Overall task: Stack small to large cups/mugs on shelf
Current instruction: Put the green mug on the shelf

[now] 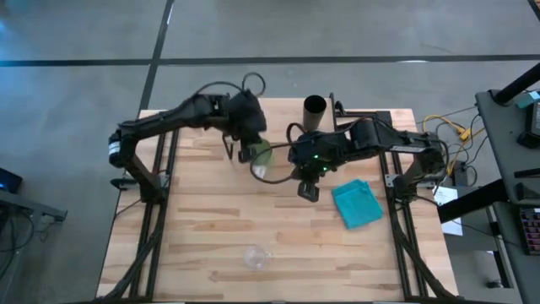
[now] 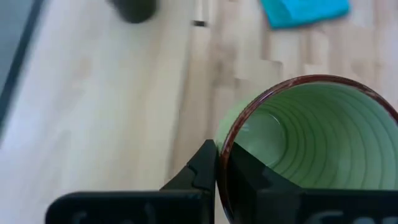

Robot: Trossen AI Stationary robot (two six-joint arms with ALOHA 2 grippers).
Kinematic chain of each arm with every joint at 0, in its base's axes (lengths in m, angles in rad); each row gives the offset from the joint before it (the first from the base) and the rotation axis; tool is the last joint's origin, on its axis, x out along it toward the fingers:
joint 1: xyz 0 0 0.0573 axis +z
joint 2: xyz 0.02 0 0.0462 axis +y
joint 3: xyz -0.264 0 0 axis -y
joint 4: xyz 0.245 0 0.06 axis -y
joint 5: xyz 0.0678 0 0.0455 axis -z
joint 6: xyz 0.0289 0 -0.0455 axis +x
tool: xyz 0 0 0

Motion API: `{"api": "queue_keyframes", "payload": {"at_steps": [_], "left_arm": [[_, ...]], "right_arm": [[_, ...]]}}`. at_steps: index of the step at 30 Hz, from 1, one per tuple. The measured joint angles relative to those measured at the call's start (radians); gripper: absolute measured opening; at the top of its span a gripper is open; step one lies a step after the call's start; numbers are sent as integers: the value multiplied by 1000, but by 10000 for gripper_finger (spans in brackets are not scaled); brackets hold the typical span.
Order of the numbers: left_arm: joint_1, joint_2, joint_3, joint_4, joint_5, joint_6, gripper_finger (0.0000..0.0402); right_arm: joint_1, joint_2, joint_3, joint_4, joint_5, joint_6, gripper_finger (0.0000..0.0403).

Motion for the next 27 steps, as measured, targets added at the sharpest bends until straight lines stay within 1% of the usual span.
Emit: {"api": "queue_keyframes", "payload": {"at_steps": [5,8,12,19,22,27], "left_arm": [[89,15,37,-1,1,-1,2],[123,49,80,-4,19,2,2],[135,120,158,-6,49,14,2],[159,258,333,-73,37,38,2],[183,297,404,-88,25,49,2],[217,344,475,-117,26,60,2]], "right_arm": [[0,-14,0,0,31,5,47],[0,-16,0,0,37,5,47],[0,-16,0,-2,38,4,47],[0,-16,0,-4,38,5,47],[0,-16,0,-5,38,5,47],[0,-16,0,-10,38,0,47]]}}
